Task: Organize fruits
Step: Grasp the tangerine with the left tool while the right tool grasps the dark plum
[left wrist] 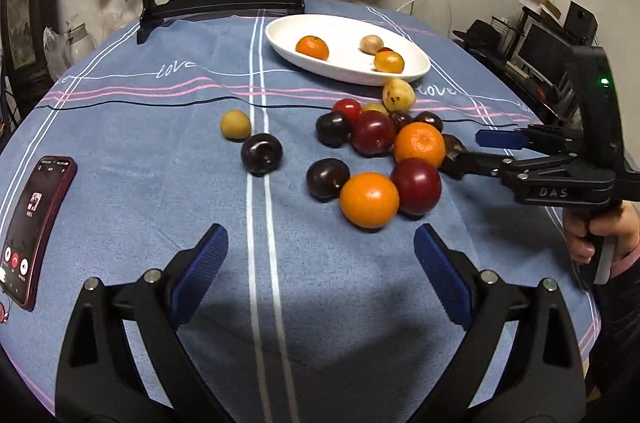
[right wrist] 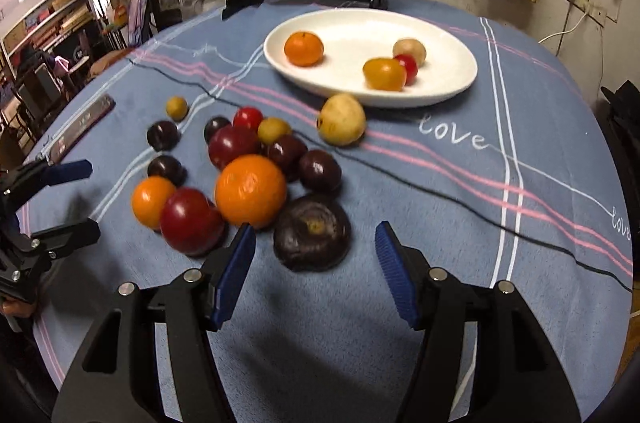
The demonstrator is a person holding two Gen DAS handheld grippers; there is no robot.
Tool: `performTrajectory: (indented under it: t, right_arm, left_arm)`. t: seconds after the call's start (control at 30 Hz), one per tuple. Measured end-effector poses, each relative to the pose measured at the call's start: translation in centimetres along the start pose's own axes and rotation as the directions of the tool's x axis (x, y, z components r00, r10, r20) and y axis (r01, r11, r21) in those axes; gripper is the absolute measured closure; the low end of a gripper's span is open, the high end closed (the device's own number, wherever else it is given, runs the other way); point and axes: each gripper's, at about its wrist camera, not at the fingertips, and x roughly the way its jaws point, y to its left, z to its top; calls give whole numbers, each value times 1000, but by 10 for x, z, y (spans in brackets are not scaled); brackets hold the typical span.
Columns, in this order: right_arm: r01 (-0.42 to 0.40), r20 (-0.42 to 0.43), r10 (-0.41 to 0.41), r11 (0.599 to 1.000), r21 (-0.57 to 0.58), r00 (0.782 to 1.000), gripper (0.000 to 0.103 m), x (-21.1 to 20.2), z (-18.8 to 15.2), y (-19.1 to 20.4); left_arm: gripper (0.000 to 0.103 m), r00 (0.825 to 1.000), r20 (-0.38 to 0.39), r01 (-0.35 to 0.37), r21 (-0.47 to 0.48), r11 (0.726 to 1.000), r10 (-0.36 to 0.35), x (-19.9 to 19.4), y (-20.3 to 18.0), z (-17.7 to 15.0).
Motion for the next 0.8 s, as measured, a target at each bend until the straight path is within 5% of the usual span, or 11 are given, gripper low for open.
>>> performTrajectory:
  t: [0.33,0.5,0.63,0.73,0.8]
  right_arm:
    - [15,-20,-15,1000,-27,1000,40,13,0,4]
    - [21,-43,-24,998,-63,999,56,25,0,10]
    - [34,-34,-37,997,-68,999,59,23,0,11]
    - [-20,-2,20,1000,3,1000,59,12,2,0]
    - [-33,18,32,999,40,999,59,6,3,-6]
  left_arm:
    - [7,999,4,36,19,999,-36,-1,-2,-3]
    - [7,1000,-3,31,36,999,-31,1,-6,-3]
    - [8,999,-19,33,59,998,-32,4,-10,-3]
    - [24,998,-39,50,88,995,-46,9,-16,-2]
    - [46,996,-66,67,109,992,-60,15,-20,-1]
